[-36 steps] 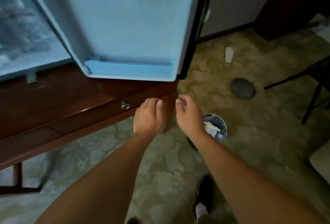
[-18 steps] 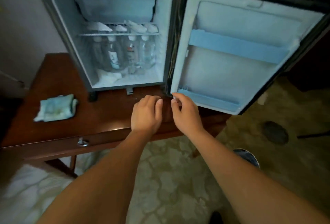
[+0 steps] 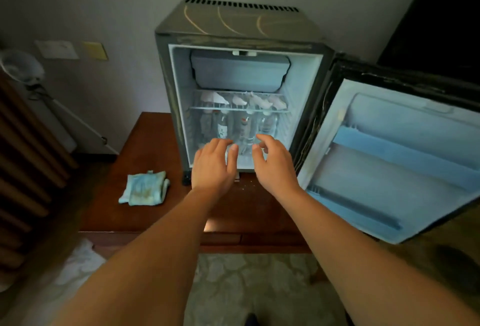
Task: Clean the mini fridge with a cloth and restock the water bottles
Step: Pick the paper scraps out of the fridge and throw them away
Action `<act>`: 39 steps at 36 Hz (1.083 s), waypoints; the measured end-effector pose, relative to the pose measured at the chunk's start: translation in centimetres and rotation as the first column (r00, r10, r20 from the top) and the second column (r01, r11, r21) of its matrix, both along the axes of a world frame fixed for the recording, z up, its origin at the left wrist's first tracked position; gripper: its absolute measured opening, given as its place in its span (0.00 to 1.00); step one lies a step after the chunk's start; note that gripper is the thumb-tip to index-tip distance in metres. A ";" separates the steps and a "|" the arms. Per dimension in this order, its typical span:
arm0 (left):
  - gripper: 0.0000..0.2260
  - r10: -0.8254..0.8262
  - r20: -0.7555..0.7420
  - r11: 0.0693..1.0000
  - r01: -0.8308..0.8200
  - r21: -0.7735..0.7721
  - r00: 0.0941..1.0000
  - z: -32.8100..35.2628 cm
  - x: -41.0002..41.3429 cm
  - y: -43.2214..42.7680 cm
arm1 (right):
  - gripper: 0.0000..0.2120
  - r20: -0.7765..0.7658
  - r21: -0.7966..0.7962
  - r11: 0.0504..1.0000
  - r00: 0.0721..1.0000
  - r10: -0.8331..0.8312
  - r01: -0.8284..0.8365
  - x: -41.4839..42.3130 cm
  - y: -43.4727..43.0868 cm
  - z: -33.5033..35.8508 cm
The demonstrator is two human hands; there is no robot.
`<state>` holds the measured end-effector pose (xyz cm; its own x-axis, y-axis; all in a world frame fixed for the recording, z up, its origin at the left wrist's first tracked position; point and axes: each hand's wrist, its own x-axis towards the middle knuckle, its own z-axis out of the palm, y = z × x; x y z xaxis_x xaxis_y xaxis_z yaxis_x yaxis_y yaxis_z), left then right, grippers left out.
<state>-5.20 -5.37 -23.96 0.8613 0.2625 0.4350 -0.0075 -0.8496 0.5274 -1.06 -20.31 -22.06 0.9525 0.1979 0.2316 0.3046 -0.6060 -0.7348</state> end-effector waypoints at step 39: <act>0.23 -0.216 -0.214 0.883 0.284 0.373 0.953 1.4 24.5 -1.8 | 0.16 0.029 0.129 0.988 0.995 -0.094 0.089 18.4 -1.5 -1.4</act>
